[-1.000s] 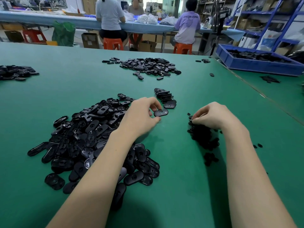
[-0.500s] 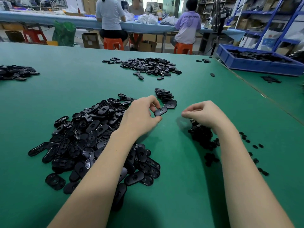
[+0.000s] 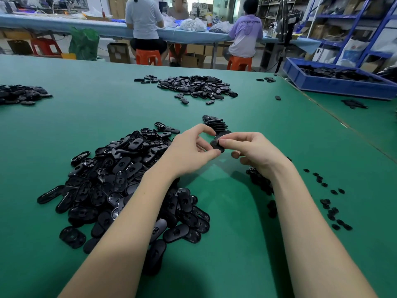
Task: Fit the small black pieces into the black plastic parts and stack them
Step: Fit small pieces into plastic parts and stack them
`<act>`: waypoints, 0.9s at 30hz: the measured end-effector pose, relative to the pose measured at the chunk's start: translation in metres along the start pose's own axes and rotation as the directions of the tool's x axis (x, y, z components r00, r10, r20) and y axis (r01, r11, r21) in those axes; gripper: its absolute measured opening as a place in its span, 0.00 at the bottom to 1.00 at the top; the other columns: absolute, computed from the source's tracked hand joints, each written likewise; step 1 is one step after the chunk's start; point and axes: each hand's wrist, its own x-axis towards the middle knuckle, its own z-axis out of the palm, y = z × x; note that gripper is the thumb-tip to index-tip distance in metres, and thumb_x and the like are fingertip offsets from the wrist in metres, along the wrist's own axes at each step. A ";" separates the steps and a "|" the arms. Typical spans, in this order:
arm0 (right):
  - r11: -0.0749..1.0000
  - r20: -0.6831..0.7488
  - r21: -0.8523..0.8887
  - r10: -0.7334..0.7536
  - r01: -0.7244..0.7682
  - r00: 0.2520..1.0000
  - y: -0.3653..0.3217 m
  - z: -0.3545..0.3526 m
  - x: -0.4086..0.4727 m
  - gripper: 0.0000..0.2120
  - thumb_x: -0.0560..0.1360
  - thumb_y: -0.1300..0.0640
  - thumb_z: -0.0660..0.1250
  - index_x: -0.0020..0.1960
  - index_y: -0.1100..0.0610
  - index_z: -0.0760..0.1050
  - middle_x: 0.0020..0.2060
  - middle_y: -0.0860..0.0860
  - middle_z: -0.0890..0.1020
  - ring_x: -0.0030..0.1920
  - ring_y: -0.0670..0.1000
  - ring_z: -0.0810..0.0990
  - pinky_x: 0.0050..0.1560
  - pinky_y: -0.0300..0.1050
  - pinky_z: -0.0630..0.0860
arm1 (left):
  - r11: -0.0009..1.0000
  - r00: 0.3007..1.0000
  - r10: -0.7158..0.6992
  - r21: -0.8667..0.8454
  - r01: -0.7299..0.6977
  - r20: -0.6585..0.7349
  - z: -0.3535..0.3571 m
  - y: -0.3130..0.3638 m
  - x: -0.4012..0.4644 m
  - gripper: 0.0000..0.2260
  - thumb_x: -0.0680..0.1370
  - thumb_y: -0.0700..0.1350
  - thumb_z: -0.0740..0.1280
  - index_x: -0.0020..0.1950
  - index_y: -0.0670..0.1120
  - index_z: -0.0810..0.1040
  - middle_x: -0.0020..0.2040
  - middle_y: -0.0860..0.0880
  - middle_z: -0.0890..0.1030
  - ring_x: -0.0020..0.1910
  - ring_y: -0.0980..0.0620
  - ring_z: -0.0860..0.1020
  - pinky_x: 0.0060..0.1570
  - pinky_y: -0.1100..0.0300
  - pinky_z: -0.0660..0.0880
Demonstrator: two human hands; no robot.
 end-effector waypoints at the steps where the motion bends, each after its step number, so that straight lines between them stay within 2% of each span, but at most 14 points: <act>1: 1.000 0.002 -0.002 -0.004 0.004 1.000 0.000 -0.001 0.000 0.07 0.74 0.52 0.77 0.50 0.52 0.87 0.40 0.46 0.84 0.34 0.45 0.72 0.29 0.34 0.64 | 1.000 1.000 -0.007 -0.020 0.007 0.019 -0.002 0.000 0.000 0.17 0.75 0.45 0.74 0.62 0.54 0.76 0.40 0.56 0.85 0.34 0.63 0.79 0.39 0.71 0.72; 4: 1.000 0.032 0.008 -0.012 0.012 0.999 0.001 -0.003 -0.002 0.04 0.74 0.52 0.77 0.48 0.50 0.87 0.40 0.45 0.84 0.33 0.44 0.73 0.30 0.34 0.65 | 0.999 0.997 -0.014 -0.038 0.016 0.072 -0.005 -0.001 0.000 0.17 0.77 0.42 0.72 0.65 0.53 0.77 0.42 0.54 0.86 0.32 0.64 0.77 0.38 0.69 0.69; 7: 0.999 0.073 0.039 -0.010 0.008 0.997 0.002 -0.002 -0.002 0.04 0.75 0.53 0.76 0.48 0.51 0.87 0.40 0.46 0.84 0.32 0.43 0.73 0.30 0.34 0.64 | 1.000 0.998 0.011 0.006 -0.012 0.054 -0.006 -0.002 -0.001 0.11 0.76 0.42 0.73 0.57 0.54 0.81 0.41 0.53 0.85 0.31 0.63 0.76 0.38 0.68 0.71; 11: 0.998 0.076 0.066 0.017 -0.022 0.997 0.002 -0.001 0.000 0.04 0.75 0.54 0.76 0.49 0.52 0.87 0.40 0.47 0.85 0.32 0.44 0.72 0.29 0.34 0.64 | 0.996 0.997 0.065 0.071 -0.062 -0.048 -0.006 -0.004 -0.001 0.09 0.73 0.45 0.77 0.50 0.54 0.82 0.42 0.53 0.83 0.36 0.56 0.80 0.39 0.75 0.70; 16: 0.997 0.079 0.078 0.023 -0.029 0.997 0.003 -0.001 0.001 0.07 0.75 0.52 0.76 0.51 0.53 0.86 0.42 0.47 0.87 0.31 0.43 0.71 0.28 0.34 0.63 | 0.998 0.998 0.065 -0.004 -0.065 0.000 -0.006 -0.005 -0.002 0.10 0.73 0.43 0.76 0.51 0.54 0.82 0.40 0.53 0.85 0.40 0.57 0.82 0.42 0.74 0.73; 21: 0.997 0.060 0.012 0.081 -0.081 0.995 0.002 -0.001 0.002 0.08 0.74 0.52 0.77 0.51 0.54 0.85 0.45 0.49 0.88 0.31 0.43 0.72 0.28 0.33 0.64 | 0.995 0.996 0.084 0.051 -0.083 -0.008 -0.005 -0.007 0.000 0.04 0.74 0.43 0.74 0.44 0.52 0.84 0.40 0.53 0.85 0.40 0.58 0.82 0.42 0.72 0.72; 25: 0.983 0.016 -0.148 0.110 -0.106 0.994 0.004 0.002 0.002 0.06 0.74 0.50 0.76 0.49 0.51 0.85 0.43 0.44 0.88 0.34 0.43 0.75 0.32 0.36 0.67 | 0.980 0.999 0.038 0.192 -0.045 0.037 -0.003 -0.015 0.001 0.05 0.74 0.45 0.73 0.47 0.54 0.81 0.40 0.56 0.82 0.30 0.63 0.75 0.44 0.63 0.75; 27: 0.981 -0.030 -0.161 0.100 -0.103 0.995 0.005 0.001 0.003 0.05 0.74 0.51 0.76 0.48 0.51 0.86 0.41 0.44 0.88 0.34 0.44 0.75 0.33 0.37 0.69 | 0.969 0.997 0.038 0.242 -0.053 0.066 0.001 -0.017 0.002 0.05 0.74 0.49 0.73 0.48 0.55 0.80 0.43 0.58 0.83 0.31 0.65 0.74 0.46 0.62 0.75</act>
